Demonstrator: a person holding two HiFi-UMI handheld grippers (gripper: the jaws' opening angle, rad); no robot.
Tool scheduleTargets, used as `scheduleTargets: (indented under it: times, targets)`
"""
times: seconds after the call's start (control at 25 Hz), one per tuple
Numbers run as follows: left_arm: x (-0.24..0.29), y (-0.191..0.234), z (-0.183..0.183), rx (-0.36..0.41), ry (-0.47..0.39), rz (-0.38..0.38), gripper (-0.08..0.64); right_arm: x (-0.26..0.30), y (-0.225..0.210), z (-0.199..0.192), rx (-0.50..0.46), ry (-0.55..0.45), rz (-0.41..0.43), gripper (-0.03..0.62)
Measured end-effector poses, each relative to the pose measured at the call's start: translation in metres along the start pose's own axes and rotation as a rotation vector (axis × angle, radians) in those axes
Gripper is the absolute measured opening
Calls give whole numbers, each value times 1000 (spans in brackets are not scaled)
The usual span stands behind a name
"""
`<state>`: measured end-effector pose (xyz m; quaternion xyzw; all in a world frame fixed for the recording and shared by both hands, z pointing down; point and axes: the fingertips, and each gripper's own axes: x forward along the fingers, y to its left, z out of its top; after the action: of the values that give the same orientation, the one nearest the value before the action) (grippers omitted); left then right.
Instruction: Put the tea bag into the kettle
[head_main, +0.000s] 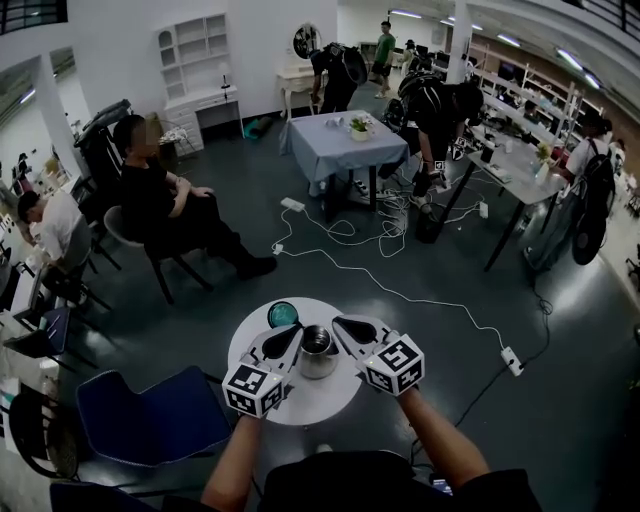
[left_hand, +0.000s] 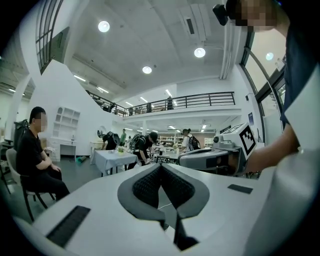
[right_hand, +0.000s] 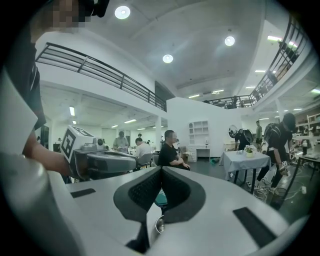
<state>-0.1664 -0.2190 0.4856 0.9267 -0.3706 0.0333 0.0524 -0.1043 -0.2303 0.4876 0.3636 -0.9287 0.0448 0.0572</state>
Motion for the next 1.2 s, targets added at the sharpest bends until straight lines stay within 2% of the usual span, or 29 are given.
scheduleTargets:
  times: [0.68,1.2]
  targets:
    - [-4,-62,19,8,-23,23,15,-64,9,26,-19,-65,37,18]
    - [-1,-134,31,42,-39,16,15,-138,18,25,-47,-81,38,18]
